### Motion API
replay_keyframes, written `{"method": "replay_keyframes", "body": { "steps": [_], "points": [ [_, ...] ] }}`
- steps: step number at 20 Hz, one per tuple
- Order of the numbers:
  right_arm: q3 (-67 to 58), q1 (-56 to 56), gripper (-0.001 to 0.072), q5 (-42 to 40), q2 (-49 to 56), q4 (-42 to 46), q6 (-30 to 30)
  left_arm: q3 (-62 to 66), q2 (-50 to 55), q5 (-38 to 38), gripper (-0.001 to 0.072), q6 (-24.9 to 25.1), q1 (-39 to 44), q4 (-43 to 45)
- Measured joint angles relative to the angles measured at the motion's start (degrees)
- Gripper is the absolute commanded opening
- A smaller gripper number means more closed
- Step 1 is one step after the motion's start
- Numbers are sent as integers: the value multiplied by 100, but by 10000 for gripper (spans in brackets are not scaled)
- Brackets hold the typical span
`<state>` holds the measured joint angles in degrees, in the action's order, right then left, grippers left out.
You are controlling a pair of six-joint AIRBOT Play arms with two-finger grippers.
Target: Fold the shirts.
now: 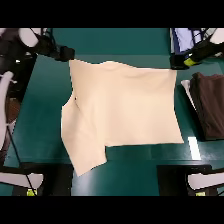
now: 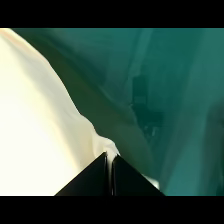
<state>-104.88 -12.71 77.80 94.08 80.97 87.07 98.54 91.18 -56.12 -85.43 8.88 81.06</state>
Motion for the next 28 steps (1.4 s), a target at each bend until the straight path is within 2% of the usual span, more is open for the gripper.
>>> {"method": "replay_keyframes", "body": {
  "steps": [1, 2, 3, 6, 9, 13, 17, 21, 28],
  "points": [
    [-107, 22, 41, -50, 208, -50, 2, -20, 142, 114, 191, 11, -33, 24],
    [-236, 31, 251, -92, 380, -90, 4, -24, 227, 236, 510, 22, -66, 55],
    [-382, 39, 398, -101, 538, -122, 4, -28, 297, 326, 533, 22, -114, 52],
    [-861, 105, 394, 85, 822, -332, 0, 131, 400, 37, 535, 26, -334, 55],
    [-940, 243, 386, 463, 691, -800, -181, 203, 297, -957, 536, 31, -730, -63],
    [-7, 437, 386, 697, -133, -1497, -472, -1023, -656, -1624, 536, 87, -1178, -317],
    [1303, 514, 387, 485, -1158, -1834, -671, -3335, -2159, -1613, 536, 81, -1327, -483],
    [2253, 531, 387, 125, -1926, -1941, -765, -5351, -3418, -1510, 536, -136, -1375, -780],
    [2824, 538, 386, -68, -2424, -1985, -813, -6977, -3993, -1001, 535, -260, -1386, -1602]
  ]
}}
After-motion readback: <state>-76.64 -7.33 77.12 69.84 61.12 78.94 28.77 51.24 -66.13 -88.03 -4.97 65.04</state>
